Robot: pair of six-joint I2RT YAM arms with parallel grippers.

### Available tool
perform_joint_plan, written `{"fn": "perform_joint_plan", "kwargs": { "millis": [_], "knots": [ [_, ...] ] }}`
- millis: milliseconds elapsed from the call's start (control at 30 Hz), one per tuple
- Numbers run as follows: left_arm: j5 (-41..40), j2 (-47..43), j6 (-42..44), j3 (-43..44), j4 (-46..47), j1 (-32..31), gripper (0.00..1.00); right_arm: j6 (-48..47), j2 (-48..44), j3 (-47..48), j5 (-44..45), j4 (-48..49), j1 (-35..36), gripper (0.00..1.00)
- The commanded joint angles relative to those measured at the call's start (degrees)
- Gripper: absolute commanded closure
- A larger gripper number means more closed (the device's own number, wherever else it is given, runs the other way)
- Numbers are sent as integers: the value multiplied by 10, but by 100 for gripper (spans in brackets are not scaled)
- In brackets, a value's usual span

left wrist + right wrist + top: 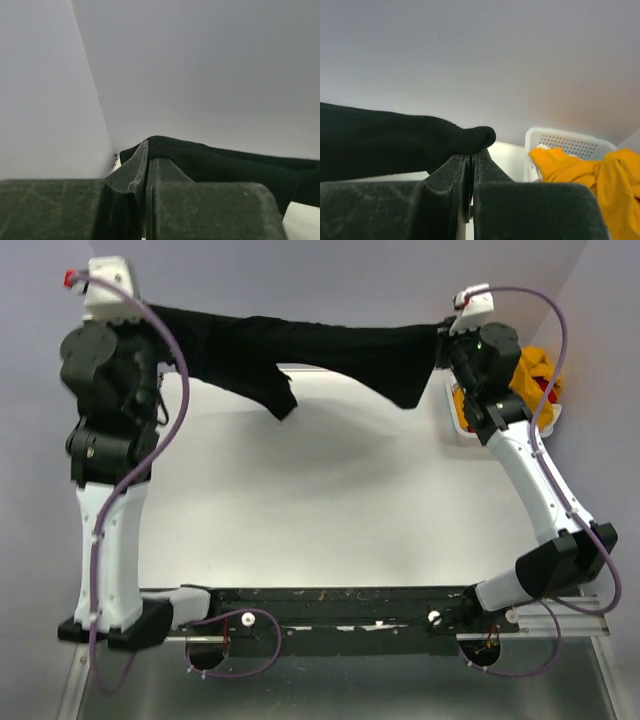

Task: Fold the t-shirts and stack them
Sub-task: Flatten out the tshirt

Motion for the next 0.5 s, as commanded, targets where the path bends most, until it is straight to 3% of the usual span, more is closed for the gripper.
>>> {"fn": "perform_joint_plan", "kwargs": {
  "millis": [0,133,267,367,467],
  "knots": [
    [50,-137,-37,-208,76,1,100,-35,-59,-154,-51,76,-3,98],
    [72,-298,-174,-547,151,-1,100,-47,-121,-301,-64,119,-4,93],
    [154,-406,-329,-783,157,-5,100,-6,-178,-428,-45,123,-4,83],
    [176,-464,-410,-885,112,-17,100,106,-224,-505,-13,91,-4,75],
    [178,-514,-464,-957,62,-28,100,323,-250,-557,85,18,-4,62]
  ]
}}
